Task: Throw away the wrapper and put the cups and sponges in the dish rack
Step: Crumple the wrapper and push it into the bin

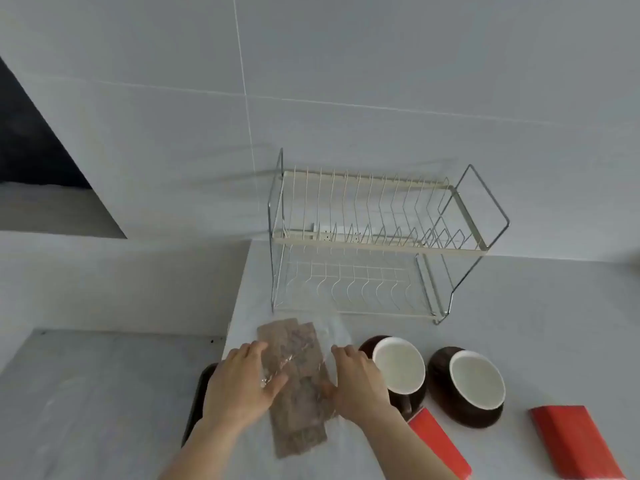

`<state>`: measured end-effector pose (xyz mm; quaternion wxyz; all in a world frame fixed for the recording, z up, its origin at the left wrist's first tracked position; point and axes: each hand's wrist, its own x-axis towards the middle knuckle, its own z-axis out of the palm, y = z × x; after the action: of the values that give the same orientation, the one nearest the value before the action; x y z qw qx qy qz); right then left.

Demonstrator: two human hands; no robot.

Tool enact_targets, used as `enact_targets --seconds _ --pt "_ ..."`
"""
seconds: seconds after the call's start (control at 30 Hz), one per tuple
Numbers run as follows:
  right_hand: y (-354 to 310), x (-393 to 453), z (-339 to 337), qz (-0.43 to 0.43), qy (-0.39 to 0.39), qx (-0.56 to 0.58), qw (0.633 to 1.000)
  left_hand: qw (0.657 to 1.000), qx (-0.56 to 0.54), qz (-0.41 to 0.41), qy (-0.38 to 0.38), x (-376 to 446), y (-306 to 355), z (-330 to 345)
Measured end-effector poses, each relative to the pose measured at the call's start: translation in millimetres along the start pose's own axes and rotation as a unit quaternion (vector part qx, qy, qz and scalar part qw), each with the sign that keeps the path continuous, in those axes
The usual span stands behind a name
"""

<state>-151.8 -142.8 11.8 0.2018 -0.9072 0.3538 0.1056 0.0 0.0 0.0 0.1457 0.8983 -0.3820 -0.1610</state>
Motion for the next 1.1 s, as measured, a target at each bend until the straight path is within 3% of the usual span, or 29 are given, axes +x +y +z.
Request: enact_targets --seconds 0.23,0.43,0.63,0.83,1.1 --pt "-10 22 34 0.083 -0.033 0.076 0.993 0.993 -0.055 -0.041 -0.097 7 -15 37" --pt "-19 32 51 0.150 -0.005 0.151 0.977 0.988 -0.099 -0.075 -0.091 15 -18 54" --pt "-23 37 61 0.232 0.021 0.287 0.929 0.963 -0.227 -0.127 -0.074 18 -16 59" --pt "-16 31 58 0.247 0.037 0.422 0.871 0.951 -0.268 -0.122 -0.095 16 -18 60" --pt "-6 22 32 0.203 0.025 0.519 0.830 0.948 -0.290 -0.123 -0.032 7 -2 45"
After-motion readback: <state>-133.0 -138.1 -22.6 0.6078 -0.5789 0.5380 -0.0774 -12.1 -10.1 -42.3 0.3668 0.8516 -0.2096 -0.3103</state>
